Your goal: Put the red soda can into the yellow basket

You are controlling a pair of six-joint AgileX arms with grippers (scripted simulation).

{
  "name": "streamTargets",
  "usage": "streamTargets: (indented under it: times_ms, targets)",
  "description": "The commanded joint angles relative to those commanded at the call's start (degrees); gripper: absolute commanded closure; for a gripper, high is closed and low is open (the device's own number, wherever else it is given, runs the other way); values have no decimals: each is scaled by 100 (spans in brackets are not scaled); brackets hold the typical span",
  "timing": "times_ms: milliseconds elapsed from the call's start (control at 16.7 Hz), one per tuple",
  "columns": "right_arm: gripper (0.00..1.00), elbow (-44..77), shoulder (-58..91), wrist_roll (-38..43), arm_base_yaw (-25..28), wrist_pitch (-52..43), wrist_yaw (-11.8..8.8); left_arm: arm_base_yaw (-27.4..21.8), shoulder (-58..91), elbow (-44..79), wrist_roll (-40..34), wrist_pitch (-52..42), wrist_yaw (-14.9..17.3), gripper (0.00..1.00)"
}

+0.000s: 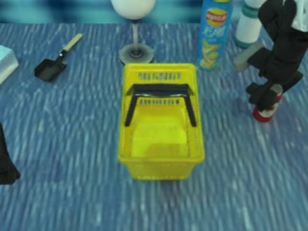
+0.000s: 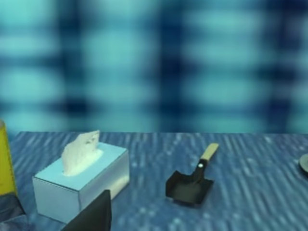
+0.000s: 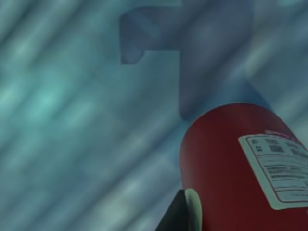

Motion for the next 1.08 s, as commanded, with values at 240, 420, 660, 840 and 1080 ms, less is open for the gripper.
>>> streamTargets:
  times_ms: [240,420,660,840,1080]
  targets:
    - [100,-59,0,98,42,333,-236,0,0,0,0,0,0,0]
    - [100,-211,-7,367,107,1182,-793,0,0,0,0,0,0,0]
    - [100,-567,-59,934,216,3009,-1893,0,0,0,0,0,0,0]
    - [100,-942,-135,1454,323,4732,-2886,0,0,0,0,0,0,0]
    - [100,-1538,-321,2187,475,7155,-4250,0,0,0,0,0,0,0]
